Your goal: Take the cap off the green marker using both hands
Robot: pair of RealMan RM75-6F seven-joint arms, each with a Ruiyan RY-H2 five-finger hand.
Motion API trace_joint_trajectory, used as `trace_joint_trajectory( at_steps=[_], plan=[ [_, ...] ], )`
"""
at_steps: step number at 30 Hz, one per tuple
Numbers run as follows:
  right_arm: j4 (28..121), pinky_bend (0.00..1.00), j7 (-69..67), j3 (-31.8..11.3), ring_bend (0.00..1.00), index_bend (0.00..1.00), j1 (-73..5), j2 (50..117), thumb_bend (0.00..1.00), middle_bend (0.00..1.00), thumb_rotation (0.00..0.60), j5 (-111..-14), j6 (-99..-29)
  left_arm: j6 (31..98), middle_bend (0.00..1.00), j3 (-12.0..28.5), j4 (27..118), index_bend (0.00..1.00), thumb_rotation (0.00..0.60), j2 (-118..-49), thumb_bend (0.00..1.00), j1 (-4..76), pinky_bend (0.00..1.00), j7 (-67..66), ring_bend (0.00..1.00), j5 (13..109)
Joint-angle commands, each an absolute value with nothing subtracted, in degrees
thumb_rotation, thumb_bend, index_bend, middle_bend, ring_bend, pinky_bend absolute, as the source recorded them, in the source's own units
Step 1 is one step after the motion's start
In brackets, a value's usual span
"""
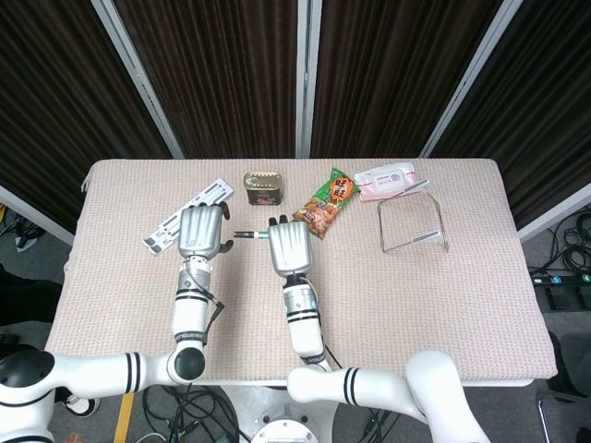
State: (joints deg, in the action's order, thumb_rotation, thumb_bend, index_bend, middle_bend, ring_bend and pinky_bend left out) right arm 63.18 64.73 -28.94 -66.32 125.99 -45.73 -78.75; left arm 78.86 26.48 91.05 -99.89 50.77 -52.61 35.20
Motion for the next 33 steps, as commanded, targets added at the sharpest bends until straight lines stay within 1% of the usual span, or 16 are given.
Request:
trace_joint_trajectory(
  at_steps=[1, 8, 14, 28, 33],
  plan=[
    [62.28, 0.76, 64.49, -29.28, 0.67, 0.66, -66.59, 126.59, 0.34, 0.67, 0.6, -45.94, -78.39, 79.14, 0.52, 26.78, 91.04, 0.49, 0.6, -100.13, 0.19, 51.41, 0.49, -53.07, 0.46, 34.35],
    [60.7, 0.76, 64.06, -30.34, 0.67, 0.66, -66.99, 127.76, 0.34, 0.67, 0.6, -46.26, -78.23, 79.09, 0.53, 27.18, 90.97, 0.5, 0.6, -100.55, 0.2, 52.52, 0.5, -52.85, 0.47, 32.92],
    [60.1, 0.76, 64.09, -31.34, 0.67, 0.66, -67.37, 128.46, 0.35, 0.68, 0.6, -46.46, -78.28, 78.74, 0.54, 26.71, 90.25, 0.51, 0.6, -100.82, 0.2, 53.22, 0.51, -52.58, 0.47, 32.29],
    [59.6, 0.76, 64.42, -31.98, 0.67, 0.66, -67.18, 128.6, 0.35, 0.68, 0.6, -46.43, -77.29, 78.24, 0.58, 25.94, 89.67, 0.55, 0.6, -100.82, 0.26, 53.68, 0.54, -51.21, 0.51, 31.47],
    [59.77, 0.76, 64.32, -32.06, 0.67, 0.66, -67.14, 128.58, 0.35, 0.68, 0.6, -46.65, -77.14, 77.92, 0.58, 25.6, 89.59, 0.55, 0.6, -100.81, 0.27, 53.81, 0.54, -50.95, 0.51, 31.02]
  ],
)
